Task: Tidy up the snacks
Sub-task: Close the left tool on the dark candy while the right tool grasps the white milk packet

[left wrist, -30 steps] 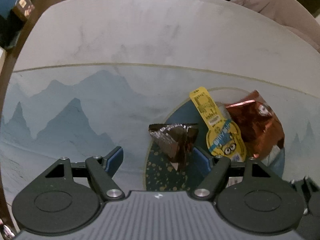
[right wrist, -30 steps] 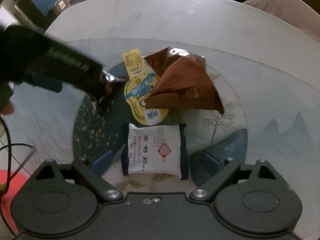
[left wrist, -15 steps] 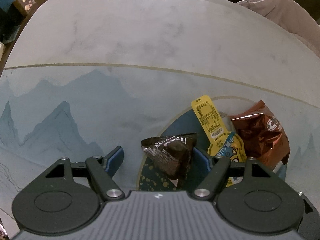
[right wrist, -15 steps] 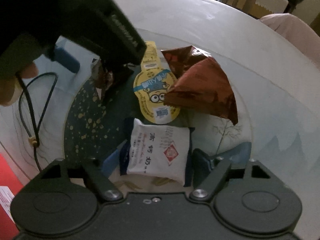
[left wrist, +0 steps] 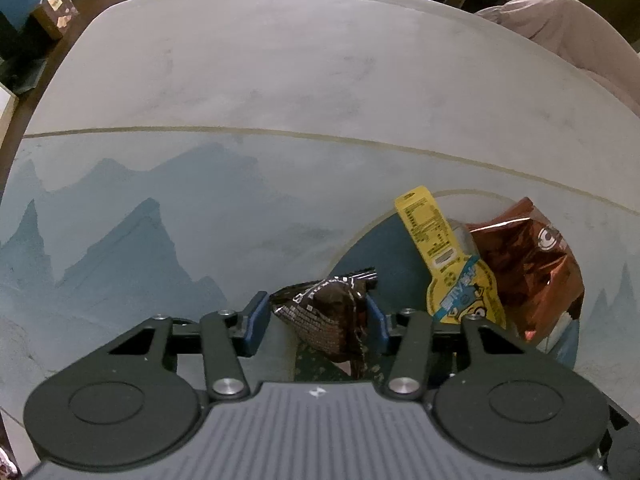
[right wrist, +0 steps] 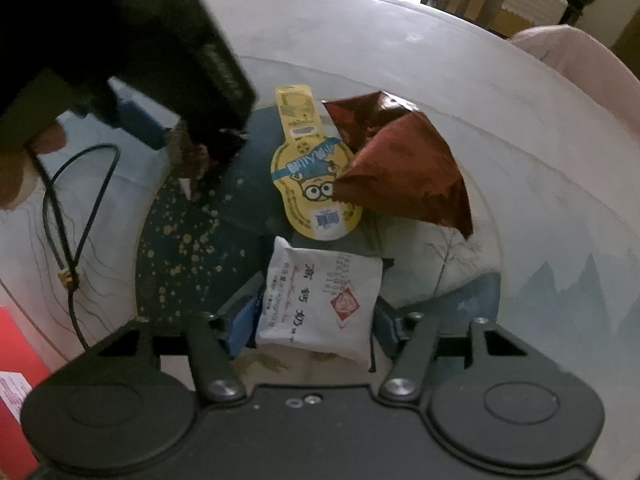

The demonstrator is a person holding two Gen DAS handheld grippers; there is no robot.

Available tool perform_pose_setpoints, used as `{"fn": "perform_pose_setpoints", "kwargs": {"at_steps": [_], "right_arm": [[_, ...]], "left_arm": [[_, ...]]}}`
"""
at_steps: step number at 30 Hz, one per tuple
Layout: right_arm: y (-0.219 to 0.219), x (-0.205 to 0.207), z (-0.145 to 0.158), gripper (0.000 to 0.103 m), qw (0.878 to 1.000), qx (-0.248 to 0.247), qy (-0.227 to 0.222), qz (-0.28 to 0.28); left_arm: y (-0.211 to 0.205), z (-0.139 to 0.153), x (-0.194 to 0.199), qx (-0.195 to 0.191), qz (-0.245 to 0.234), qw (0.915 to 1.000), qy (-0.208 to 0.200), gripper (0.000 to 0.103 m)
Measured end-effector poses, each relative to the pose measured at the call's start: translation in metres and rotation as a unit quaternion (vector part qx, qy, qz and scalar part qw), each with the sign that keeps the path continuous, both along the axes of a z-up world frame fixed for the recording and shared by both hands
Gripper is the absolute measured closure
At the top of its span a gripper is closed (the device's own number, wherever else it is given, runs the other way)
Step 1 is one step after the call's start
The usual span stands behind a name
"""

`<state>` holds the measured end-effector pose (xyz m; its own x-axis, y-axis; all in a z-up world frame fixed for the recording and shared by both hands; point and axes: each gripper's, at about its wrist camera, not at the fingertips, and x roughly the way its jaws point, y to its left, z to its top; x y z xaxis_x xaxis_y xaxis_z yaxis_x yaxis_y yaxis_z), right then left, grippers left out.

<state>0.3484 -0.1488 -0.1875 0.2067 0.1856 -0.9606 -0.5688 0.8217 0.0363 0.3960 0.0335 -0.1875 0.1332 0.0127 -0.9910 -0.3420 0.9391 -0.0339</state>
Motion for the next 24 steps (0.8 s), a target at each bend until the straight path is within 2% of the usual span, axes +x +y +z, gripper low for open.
{"fn": "perform_pose_setpoints", "kwargs": {"at_steps": [5,11,17,24], "right_arm": [[-0.008,-0.001,0.011,0.044,1.000,0.021,0.012,-0.016],[-0.017,-0.003,0.039,0.044,0.998,0.046,0.012,-0.028],[-0.029,-0.006,0.077,0.044,0.997,0.069,-0.002,-0.030],[-0.029,-0.030,0.116,0.044,0.996,0.087,-0.017,-0.029]], "left_arm": [[0.006,0.011,-0.012,0.000,0.010,0.9999,-0.007,0.054],[0.012,0.037,-0.030,0.003,0.012,0.9994,-0.033,0.054],[0.014,0.075,-0.044,0.014,0.004,0.9979,-0.063,0.054],[0.009,0.130,-0.077,0.027,-0.013,0.9953,-0.092,0.054]]}}
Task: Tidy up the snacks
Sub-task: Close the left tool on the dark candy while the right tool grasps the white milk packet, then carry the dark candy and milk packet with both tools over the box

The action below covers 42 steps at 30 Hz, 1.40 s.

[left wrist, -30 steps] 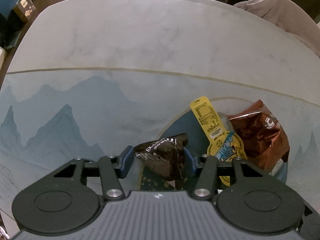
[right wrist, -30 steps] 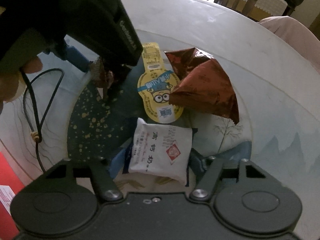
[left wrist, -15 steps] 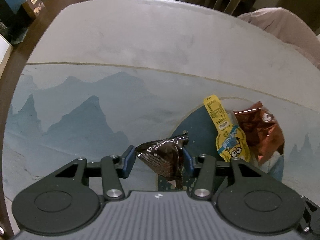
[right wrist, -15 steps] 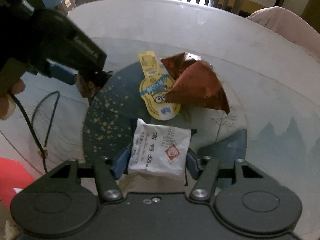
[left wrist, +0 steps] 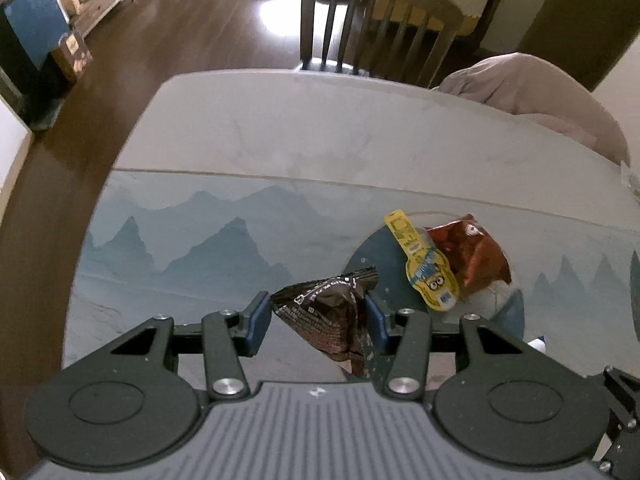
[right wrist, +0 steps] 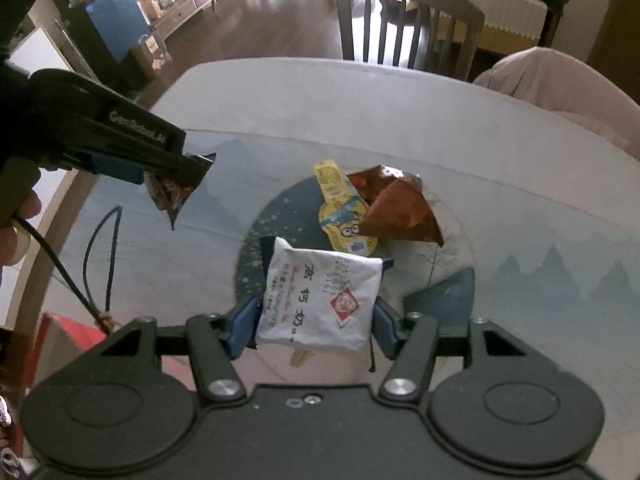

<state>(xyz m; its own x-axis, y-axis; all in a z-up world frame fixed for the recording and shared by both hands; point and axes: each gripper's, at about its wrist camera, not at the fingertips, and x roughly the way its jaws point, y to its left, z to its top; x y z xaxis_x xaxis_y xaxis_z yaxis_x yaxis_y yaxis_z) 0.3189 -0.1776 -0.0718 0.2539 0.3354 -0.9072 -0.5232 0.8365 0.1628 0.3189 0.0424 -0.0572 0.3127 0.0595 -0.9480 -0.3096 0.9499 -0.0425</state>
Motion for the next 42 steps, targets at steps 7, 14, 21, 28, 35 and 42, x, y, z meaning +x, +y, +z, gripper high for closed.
{"fn": "perform_pose_setpoints", "kwargs": {"at_steps": [7,14,21,28,35,42], "right_arm": [[0.001,-0.036,0.037,0.044,1.000,0.016,-0.023,0.008],[0.003,-0.075,0.062,0.044,0.999,0.030,-0.032,0.024],[0.008,-0.112,0.069,0.044,0.998,0.035,-0.031,0.036],[0.013,-0.146,0.060,0.044,0.998,0.027,-0.022,0.045],[0.015,-0.172,0.043,0.044,0.999,0.020,-0.007,0.045],[0.017,-0.190,0.021,0.044,0.999,-0.003,0.006,0.046]], "left_arm": [[0.000,0.043,-0.037,0.008,-0.010,0.9995,-0.028,0.054],[-0.005,0.070,-0.082,0.023,-0.031,0.9987,-0.033,0.054],[-0.008,0.081,-0.131,0.033,-0.060,0.9973,-0.026,0.054],[-0.009,0.069,-0.171,0.030,-0.085,0.9959,-0.001,0.054],[-0.016,0.045,-0.201,0.023,-0.106,0.9936,0.029,0.054],[-0.026,0.018,-0.215,0.019,-0.121,0.9912,0.050,0.054]]}}
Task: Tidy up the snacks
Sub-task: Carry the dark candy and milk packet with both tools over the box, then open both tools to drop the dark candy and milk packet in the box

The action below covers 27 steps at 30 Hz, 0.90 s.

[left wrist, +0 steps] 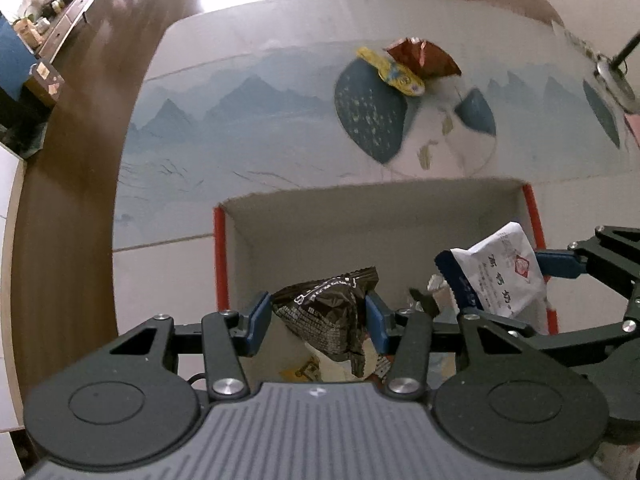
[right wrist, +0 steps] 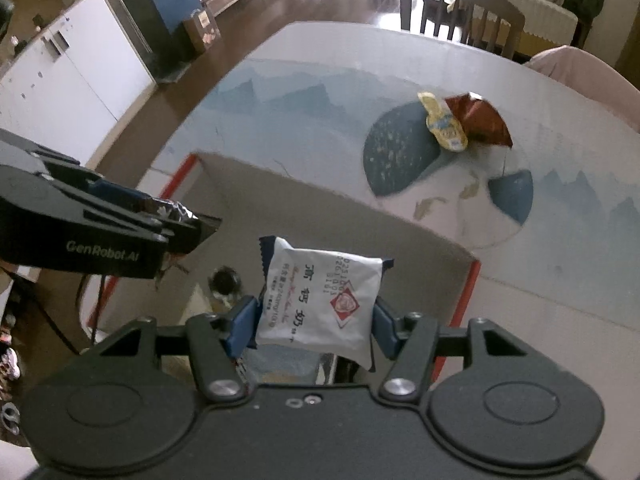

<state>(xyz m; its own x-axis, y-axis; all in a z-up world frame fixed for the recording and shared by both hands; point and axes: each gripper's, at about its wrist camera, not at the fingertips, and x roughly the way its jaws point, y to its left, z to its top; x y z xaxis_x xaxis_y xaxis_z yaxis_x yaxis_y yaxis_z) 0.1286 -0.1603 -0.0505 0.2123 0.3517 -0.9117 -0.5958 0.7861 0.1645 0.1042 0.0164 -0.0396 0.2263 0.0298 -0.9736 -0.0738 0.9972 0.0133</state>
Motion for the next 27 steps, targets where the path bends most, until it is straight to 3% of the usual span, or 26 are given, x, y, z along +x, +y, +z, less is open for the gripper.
{"fn": "perform_pose_setpoints", "kwargs": {"at_steps": [12,27], "right_arm": [[0.012,0.003,-0.050,0.044,0.999,-0.041,0.010,-0.010],[0.022,0.013,-0.072,0.043,0.998,-0.052,0.026,-0.014]], "left_arm": [[-0.011,-0.053,0.018,0.022,-0.001,0.9987,0.047,0.054],[-0.015,-0.108,0.036,0.040,0.007,0.9939,0.102,0.054]]}}
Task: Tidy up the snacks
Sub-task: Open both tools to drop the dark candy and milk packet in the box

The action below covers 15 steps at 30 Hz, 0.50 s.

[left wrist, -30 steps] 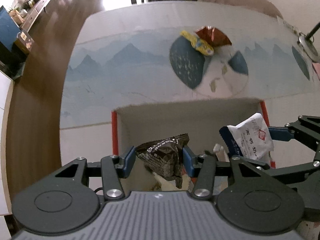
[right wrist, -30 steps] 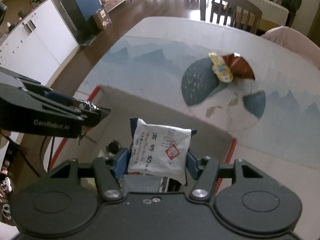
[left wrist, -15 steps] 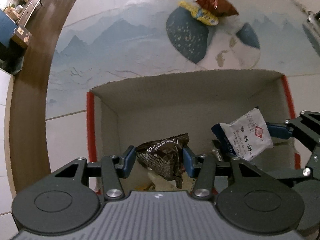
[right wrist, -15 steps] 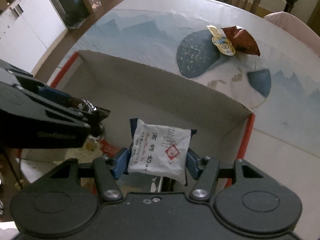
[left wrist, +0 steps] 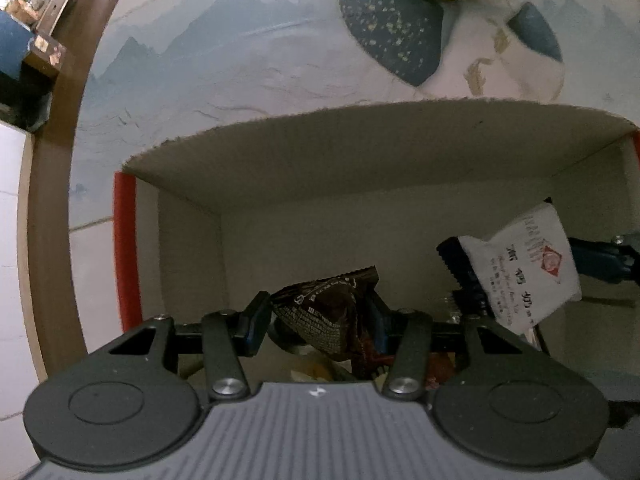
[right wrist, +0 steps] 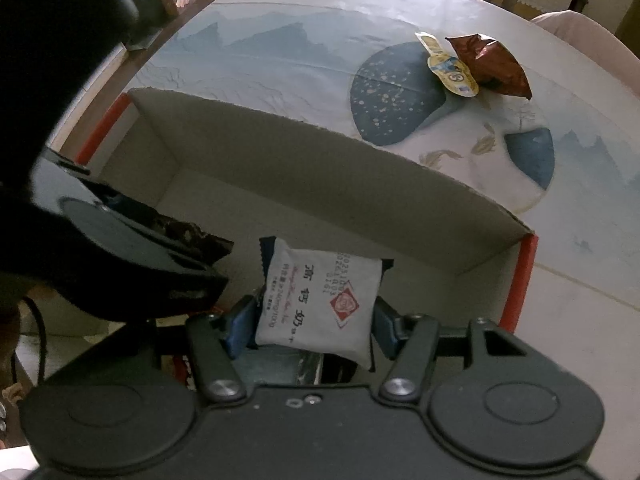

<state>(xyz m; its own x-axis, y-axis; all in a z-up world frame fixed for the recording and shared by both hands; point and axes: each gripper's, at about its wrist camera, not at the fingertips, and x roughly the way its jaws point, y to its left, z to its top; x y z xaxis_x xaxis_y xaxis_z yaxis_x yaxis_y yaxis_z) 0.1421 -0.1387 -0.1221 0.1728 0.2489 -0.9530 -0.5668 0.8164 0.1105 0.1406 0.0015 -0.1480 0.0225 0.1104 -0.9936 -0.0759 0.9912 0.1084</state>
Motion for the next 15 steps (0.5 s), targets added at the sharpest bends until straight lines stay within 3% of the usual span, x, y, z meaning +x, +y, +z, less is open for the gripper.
{"fn": "perform_pose_setpoints", "kwargs": {"at_steps": [8,15], "right_arm": [[0.000,0.004,-0.003,0.039,1.000,-0.001,0.007,-0.002],[-0.002,0.004,0.001,0.033,1.000,0.010,0.010,-0.005]], "left_arm": [[0.006,-0.014,-0.003,-0.016,0.017,0.9997,0.012,0.053],[0.014,-0.007,-0.009,-0.040,0.027,0.9988,0.005,0.052]]}}
